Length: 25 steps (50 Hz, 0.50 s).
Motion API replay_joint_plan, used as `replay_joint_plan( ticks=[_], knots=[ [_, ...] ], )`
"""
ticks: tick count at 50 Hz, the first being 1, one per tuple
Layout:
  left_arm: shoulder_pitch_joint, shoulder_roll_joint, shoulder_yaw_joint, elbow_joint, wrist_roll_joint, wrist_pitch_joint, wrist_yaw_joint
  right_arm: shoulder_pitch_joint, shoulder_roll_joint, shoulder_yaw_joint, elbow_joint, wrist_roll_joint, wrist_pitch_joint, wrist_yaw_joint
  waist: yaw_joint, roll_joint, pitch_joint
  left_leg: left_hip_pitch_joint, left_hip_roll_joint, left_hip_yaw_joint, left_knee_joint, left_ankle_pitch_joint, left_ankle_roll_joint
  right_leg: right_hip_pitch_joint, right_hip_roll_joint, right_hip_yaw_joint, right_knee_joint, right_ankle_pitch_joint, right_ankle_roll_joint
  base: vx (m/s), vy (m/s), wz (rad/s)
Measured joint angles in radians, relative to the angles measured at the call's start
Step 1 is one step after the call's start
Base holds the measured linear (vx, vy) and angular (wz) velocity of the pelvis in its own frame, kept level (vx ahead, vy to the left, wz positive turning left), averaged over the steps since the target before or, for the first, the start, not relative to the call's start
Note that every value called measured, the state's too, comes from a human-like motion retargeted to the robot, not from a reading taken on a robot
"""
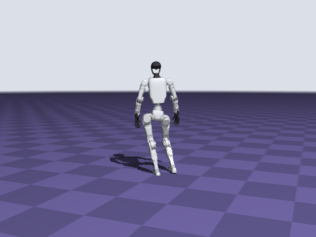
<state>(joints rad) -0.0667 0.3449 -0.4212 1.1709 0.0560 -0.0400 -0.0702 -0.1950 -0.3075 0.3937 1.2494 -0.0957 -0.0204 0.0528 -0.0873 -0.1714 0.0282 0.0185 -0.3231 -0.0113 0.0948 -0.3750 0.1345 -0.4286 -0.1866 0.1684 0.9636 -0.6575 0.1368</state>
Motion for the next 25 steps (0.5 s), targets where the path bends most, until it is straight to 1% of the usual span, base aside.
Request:
replay_joint_plan(
  ticks=[5, 9, 12, 15, 17, 20, 22, 25],
  knots=[
    [0.000, -0.003, 0.002, 0.018, -0.002, -0.009, 0.008, -0.004, 0.005, 0.007, 0.007, 0.000, -0.015, 0.004, -0.016, -0.020, 0.005, -0.014, -0.021, -0.003, 0.018, -0.011, 0.002, -0.077, -0.033, -0.021, 0.129, 0.039, 0.003, 0.01, 0.00, 0.04],
    [0.012, -0.003, 0.001, 0.032, 0.004, -0.009, 0.008, 0.004, 0.010, 0.009, 0.003, 0.006, -0.021, 0.012, -0.029, -0.025, 0.012, -0.006, -0.024, -0.010, 0.006, -0.010, -0.005, -0.154, -0.033, -0.038, 0.220, 0.044, -0.005, 0.07, -0.02, 0.04],
    [0.023, -0.003, 0.001, 0.045, 0.010, -0.009, 0.010, 0.013, 0.014, 0.010, 0.004, 0.014, -0.023, 0.017, -0.038, -0.021, 0.015, 0.006, -0.017, -0.015, -0.017, -0.006, -0.014, -0.215, -0.026, -0.053, 0.237, 0.057, -0.006, 0.10, -0.03, 0.03],
    [0.034, -0.004, 0.000, 0.057, 0.019, -0.011, 0.012, 0.023, 0.019, 0.008, 0.010, 0.023, -0.024, 0.019, -0.044, -0.010, 0.015, 0.023, 0.000, -0.020, -0.048, -0.001, -0.023, -0.276, -0.016, -0.070, 0.190, 0.068, -0.005, 0.14, -0.03, -0.01],
    [0.023, -0.004, 0.003, 0.064, 0.025, -0.016, 0.008, 0.016, 0.016, 0.004, 0.018, 0.032, -0.024, 0.022, -0.037, 0.043, 0.004, 0.045, 0.059, -0.024, -0.125, 0.021, -0.035, -0.312, 0.030, -0.111, 0.089, 0.099, -0.011, 0.18, -0.02, -0.16],
    [0.025, -0.007, -0.003, 0.058, 0.031, -0.024, 0.012, 0.014, 0.023, -0.001, 0.014, 0.041, -0.027, 0.018, -0.039, 0.035, 0.001, 0.062, 0.057, -0.024, -0.131, 0.015, -0.039, -0.356, 0.023, -0.102, -0.009, 0.115, 0.006, 0.18, -0.03, -0.05],
    [0.010, -0.004, -0.003, 0.057, 0.034, -0.032, 0.006, -0.006, 0.022, -0.011, 0.018, 0.048, -0.028, 0.021, -0.027, 0.081, -0.006, 0.045, 0.113, -0.018, -0.121, -0.011, -0.047, -0.362, 0.065, -0.136, -0.148, 0.160, 0.008, 0.23, -0.03, -0.19],
    [0.020, -0.007, -0.007, 0.055, 0.037, -0.041, 0.007, 0.010, 0.025, -0.020, 0.020, 0.057, -0.031, 0.019, -0.022, 0.070, -0.011, 0.062, 0.108, -0.016, -0.127, -0.022, -0.045, -0.394, 0.060, -0.116, -0.218, 0.179, 0.025, 0.23, -0.05, -0.11]
  ],
)
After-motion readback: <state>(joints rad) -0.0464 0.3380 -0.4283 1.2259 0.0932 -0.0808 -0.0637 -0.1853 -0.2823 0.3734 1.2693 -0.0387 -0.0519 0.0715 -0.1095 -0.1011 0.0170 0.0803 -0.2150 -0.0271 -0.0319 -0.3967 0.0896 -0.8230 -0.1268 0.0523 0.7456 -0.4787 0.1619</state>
